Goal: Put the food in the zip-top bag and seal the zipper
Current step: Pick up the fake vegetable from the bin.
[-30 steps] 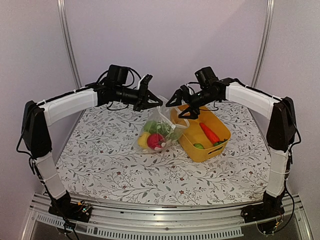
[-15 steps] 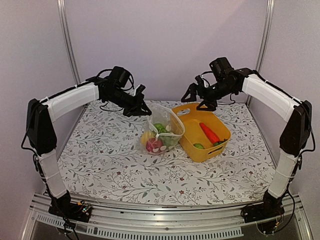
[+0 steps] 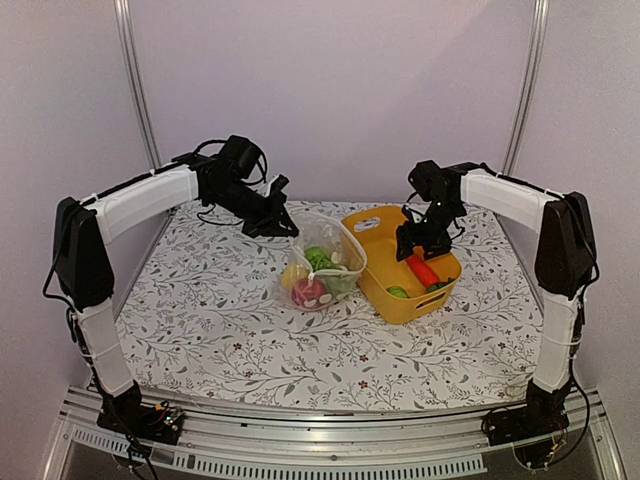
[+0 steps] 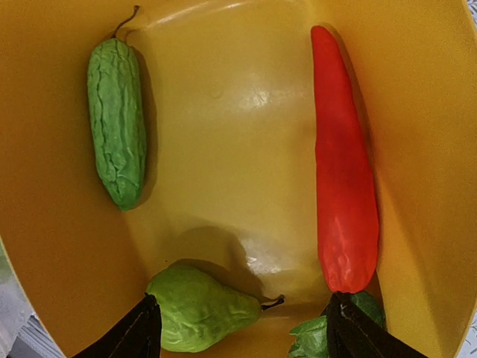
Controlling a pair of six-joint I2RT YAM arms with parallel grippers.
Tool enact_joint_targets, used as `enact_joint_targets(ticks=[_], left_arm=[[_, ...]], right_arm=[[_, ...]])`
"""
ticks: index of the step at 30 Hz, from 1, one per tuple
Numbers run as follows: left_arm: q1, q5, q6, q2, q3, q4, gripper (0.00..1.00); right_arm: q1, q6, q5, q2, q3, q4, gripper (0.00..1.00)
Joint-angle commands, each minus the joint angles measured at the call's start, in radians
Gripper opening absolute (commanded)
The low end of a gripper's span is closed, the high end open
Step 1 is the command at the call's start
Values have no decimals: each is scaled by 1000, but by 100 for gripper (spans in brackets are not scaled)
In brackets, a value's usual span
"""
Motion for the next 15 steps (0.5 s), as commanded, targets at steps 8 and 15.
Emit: enact_joint_targets(ticks=[8, 15], left_arm=[[5, -4, 15, -18, 13, -24, 0], [1, 5, 3, -2, 35, -25, 0]], right_arm=[[1, -30, 239, 127, 6, -31, 75], [1, -21, 273, 176, 6, -3, 72]])
